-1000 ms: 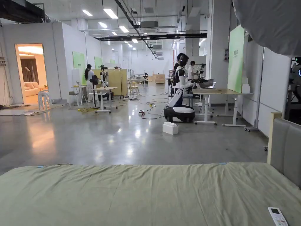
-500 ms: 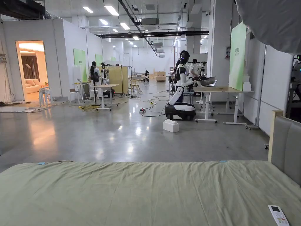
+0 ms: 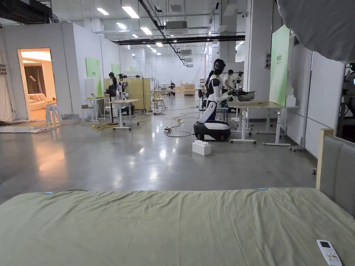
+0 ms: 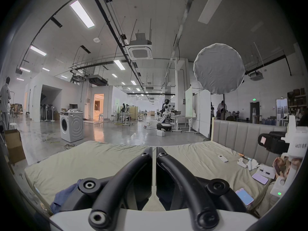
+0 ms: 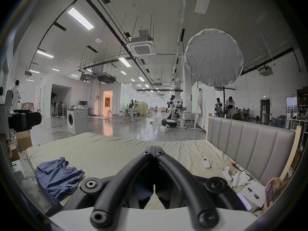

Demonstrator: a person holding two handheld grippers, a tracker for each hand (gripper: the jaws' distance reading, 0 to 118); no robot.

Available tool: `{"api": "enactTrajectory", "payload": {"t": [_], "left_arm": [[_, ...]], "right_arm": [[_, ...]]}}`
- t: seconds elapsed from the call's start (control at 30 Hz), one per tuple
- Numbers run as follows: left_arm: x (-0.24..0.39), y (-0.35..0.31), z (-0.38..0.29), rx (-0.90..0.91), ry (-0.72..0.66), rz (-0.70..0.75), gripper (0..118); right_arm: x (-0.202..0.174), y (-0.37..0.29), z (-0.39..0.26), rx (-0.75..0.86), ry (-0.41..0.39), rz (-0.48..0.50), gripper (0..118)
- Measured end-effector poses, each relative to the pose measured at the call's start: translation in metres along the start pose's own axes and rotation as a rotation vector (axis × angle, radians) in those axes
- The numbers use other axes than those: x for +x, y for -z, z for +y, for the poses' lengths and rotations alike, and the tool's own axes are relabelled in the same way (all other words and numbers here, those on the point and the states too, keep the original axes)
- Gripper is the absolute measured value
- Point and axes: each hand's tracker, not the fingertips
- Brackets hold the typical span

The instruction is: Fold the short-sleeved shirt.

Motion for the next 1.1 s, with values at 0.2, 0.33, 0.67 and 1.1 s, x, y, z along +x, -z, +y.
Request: {"api": "enactTrajectory", "payload": {"t": [0.2,0.33,0.67,1.1], "left_arm": [[0.032,0.021,-0.01,-0.059,0.797,0.063,3],[0.046,0.029,-0.1,-0.113,1.532,-0.079,3],[0.041,0.033,-0.158,-0.318,1.525,-0.27,3],[-0.049,0.002,-0.046,-0.122,-0.3,-0.049,3]], "right_arm": [[-0.028,0.014,-0.002,0.003,-0.79,0.048,0],[-0.049,0.022,-0.065,-0.073,-1.438,0.219,0],[-0.045,0.023,-0.13,-0.183,-1.56,0.515,1],[0.032,0.013,-0.058,-0.169,0.199,-0.037,1]]}}
